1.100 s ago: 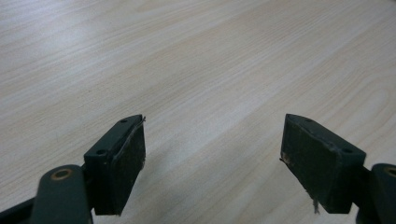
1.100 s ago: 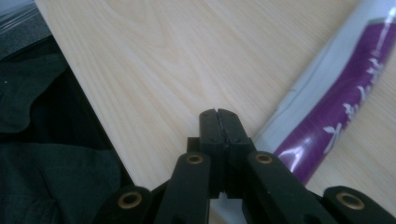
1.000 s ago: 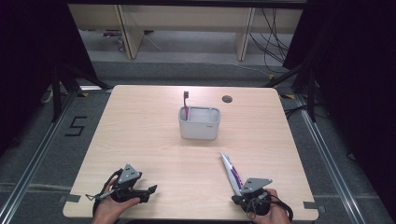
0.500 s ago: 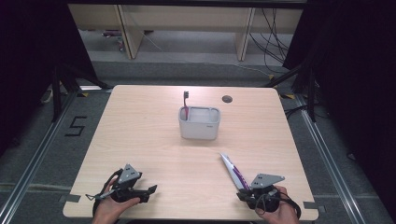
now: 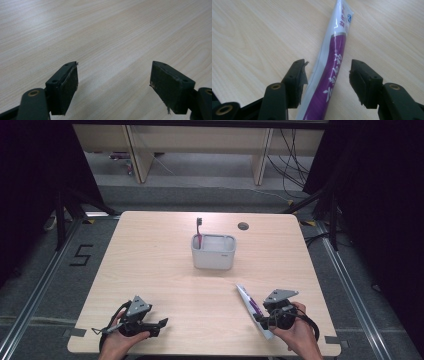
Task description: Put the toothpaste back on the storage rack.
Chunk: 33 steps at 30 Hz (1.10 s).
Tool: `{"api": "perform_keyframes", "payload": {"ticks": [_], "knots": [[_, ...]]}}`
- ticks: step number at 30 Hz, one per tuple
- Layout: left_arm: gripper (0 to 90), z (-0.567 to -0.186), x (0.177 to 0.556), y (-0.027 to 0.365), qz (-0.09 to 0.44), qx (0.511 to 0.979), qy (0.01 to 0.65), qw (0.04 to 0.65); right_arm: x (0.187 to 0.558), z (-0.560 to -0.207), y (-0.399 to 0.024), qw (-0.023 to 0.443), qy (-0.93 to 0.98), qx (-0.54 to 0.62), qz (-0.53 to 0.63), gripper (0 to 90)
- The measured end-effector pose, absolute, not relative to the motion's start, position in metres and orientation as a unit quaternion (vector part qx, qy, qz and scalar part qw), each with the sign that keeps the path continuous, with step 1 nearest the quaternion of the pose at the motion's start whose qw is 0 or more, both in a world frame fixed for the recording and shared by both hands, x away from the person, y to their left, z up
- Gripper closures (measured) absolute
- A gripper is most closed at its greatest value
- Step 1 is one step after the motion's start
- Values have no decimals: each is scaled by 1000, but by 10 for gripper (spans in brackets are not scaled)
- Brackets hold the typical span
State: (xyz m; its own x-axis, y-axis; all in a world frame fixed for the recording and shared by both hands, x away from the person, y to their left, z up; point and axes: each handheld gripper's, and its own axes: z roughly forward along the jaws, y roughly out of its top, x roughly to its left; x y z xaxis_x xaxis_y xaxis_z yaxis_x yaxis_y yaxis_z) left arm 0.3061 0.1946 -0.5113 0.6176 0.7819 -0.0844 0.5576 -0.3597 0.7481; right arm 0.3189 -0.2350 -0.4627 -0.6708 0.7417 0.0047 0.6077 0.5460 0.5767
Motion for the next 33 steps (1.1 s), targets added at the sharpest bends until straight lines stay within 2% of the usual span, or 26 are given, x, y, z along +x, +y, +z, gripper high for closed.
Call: {"api": "perform_keyframes", "payload": {"ticks": [4,14,15,17,24,30,31,33], "knots": [[220,-511,306,195,145,810,414,390,332,-467,-231,113,876,392,258,434],[221,-512,306,194,144,812,411,390,344,-471,-226,92,879,404,237,424],[222,-512,306,194,144,811,411,390,346,-472,-226,103,880,398,238,423],[223,-512,306,195,143,812,410,390,346,-472,-222,86,878,412,231,425],[224,-512,306,195,143,813,409,389,352,-478,-215,79,885,405,216,455],[225,-512,306,195,145,812,411,389,355,-482,-212,64,889,408,199,519],[225,-511,307,195,145,812,410,390,358,-483,-213,75,895,390,205,524],[225,-512,307,195,143,812,410,390,357,-483,-211,59,892,402,196,529]]}}
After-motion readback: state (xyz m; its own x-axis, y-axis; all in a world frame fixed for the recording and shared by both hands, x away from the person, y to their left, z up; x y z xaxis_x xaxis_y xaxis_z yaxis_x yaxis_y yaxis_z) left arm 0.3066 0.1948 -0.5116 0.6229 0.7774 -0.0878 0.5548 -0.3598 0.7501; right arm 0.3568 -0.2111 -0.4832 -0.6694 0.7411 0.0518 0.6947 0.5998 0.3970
